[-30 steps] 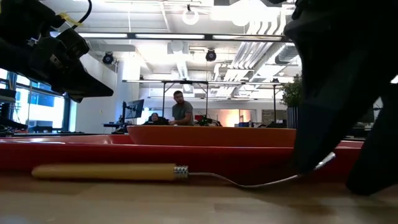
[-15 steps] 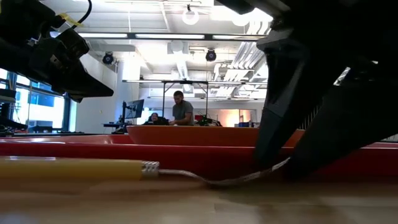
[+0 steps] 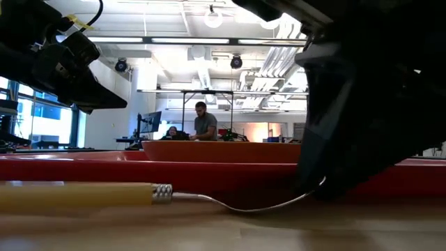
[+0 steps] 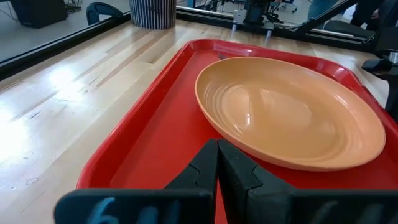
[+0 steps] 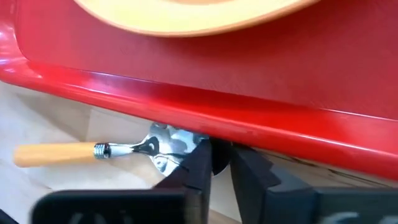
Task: Pick and place plate/cup/fork/spoon on tray
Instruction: Put the orange spoon on the red serving tray to the right of the orange fork
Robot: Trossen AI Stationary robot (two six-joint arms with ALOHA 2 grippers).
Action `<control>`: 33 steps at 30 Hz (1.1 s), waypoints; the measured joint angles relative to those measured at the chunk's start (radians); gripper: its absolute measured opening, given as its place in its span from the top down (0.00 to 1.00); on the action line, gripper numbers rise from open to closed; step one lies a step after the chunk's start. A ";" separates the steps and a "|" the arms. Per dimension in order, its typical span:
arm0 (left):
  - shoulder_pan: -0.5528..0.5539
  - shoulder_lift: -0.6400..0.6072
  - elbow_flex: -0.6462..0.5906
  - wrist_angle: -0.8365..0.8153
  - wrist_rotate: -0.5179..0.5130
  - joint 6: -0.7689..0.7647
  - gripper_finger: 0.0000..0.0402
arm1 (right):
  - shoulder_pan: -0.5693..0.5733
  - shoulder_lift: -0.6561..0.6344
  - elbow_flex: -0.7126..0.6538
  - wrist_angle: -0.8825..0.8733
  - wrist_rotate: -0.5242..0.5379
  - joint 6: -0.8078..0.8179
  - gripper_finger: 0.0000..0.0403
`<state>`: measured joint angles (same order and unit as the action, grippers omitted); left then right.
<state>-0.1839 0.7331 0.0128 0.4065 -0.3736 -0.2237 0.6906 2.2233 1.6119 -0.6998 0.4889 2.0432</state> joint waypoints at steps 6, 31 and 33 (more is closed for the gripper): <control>0.000 0.000 0.000 0.000 0.001 0.000 1.00 | 0.014 -0.005 0.003 0.005 -0.009 0.000 0.98; 0.000 0.000 0.000 0.005 0.002 -0.036 1.00 | 0.151 -0.225 0.005 -0.331 -0.014 -0.059 1.00; 0.000 0.000 0.000 0.005 0.002 -0.037 1.00 | 0.152 -0.249 0.005 -0.368 -0.003 -0.068 1.00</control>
<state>-0.1841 0.7333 0.0128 0.4117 -0.3714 -0.2607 0.8421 1.9746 1.6165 -1.0679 0.4862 1.9750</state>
